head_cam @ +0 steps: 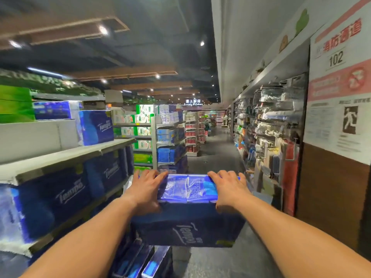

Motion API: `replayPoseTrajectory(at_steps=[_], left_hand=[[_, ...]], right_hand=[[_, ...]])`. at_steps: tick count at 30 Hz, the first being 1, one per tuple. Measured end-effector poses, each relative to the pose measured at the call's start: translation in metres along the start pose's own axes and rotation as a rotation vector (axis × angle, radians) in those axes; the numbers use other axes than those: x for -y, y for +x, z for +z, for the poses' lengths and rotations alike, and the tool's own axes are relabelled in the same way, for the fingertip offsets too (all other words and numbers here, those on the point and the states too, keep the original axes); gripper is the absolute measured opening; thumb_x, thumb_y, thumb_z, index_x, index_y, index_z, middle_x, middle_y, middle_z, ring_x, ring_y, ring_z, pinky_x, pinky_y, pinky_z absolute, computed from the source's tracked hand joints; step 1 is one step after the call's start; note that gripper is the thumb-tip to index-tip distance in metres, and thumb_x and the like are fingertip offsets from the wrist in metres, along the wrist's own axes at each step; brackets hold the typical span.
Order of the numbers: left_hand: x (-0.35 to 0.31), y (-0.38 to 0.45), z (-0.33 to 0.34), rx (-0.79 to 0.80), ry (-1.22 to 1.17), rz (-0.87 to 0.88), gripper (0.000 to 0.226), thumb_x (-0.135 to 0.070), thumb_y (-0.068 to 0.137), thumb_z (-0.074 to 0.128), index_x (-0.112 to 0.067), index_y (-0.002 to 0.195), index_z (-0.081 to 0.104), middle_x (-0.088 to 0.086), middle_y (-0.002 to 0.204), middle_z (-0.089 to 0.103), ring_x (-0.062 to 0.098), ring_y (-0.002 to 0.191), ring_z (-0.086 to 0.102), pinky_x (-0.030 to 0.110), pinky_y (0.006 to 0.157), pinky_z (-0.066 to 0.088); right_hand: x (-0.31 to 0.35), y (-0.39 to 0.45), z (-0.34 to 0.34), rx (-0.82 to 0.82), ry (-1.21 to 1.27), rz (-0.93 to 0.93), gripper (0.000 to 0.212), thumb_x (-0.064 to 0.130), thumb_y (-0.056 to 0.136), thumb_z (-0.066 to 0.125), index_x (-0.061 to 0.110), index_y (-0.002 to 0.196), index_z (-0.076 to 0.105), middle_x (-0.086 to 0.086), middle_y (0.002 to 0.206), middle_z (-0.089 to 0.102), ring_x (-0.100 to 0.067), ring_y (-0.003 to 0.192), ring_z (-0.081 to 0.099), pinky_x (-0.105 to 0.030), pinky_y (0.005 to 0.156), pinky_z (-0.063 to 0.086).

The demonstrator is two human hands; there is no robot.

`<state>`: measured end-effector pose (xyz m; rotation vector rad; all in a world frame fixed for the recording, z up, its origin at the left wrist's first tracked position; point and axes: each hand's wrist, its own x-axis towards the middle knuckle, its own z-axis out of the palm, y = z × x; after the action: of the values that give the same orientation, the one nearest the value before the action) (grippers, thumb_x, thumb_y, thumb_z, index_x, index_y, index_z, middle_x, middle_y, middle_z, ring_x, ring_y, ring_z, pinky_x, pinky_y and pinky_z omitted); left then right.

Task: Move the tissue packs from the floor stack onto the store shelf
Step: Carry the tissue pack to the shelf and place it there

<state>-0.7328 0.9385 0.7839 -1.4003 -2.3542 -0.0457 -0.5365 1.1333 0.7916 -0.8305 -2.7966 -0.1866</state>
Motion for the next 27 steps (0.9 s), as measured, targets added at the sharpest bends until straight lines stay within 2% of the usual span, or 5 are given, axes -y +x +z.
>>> replayPoseTrajectory(at_steps=[8,15,20,25,27], left_hand=[[0.090,0.082,0.040,-0.003,0.048,-0.216,0.109,-0.055,0.069,0.072,-0.032,0.158,0.011,-0.002,0.146,0.035,0.024,0.139,0.025,0.053,0.124,0.001],[0.181,0.173,0.071,-0.072,0.144,-0.274,0.107,-0.064,0.071,0.063,-0.031,0.157,0.010,0.000,0.146,0.033,0.026,0.137,0.026,0.052,0.122,0.007],[0.254,0.250,0.067,-0.261,0.280,-0.265,0.118,-0.081,0.062,0.062,-0.026,0.157,0.021,0.004,0.136,0.043,0.029,0.127,0.035,0.054,0.117,0.017],[0.320,0.314,0.061,-0.456,0.410,-0.294,0.121,-0.082,0.054,0.062,-0.020,0.154,0.034,0.009,0.130,0.049,0.029,0.120,0.035,0.061,0.113,0.023],[0.342,0.335,0.064,-0.502,0.491,-0.338,0.121,-0.079,0.052,0.069,-0.018,0.153,0.037,0.011,0.128,0.052,0.031,0.118,0.038,0.061,0.112,0.025]], right_hand=[[0.031,0.187,0.035,-0.022,0.086,-0.249,0.103,0.044,0.075,0.081,0.035,0.155,0.016,-0.003,0.154,0.032,-0.030,0.143,0.027,-0.057,0.119,0.013],[0.069,0.335,0.053,-0.138,0.090,-0.348,0.096,0.036,0.076,0.072,0.033,0.154,0.016,-0.004,0.152,0.033,-0.032,0.141,0.029,-0.055,0.118,0.020],[0.091,0.438,0.033,-0.320,0.099,-0.380,0.097,0.037,0.077,0.071,0.031,0.156,0.014,-0.005,0.153,0.031,-0.032,0.141,0.029,-0.053,0.117,0.020],[0.118,0.548,0.022,-0.517,0.187,-0.460,0.098,0.044,0.077,0.073,0.030,0.155,0.015,-0.005,0.151,0.031,-0.031,0.137,0.029,-0.051,0.113,0.021],[0.134,0.593,0.024,-0.592,0.183,-0.493,0.099,0.048,0.077,0.073,0.029,0.156,0.016,-0.005,0.151,0.031,-0.032,0.136,0.029,-0.051,0.115,0.021]])
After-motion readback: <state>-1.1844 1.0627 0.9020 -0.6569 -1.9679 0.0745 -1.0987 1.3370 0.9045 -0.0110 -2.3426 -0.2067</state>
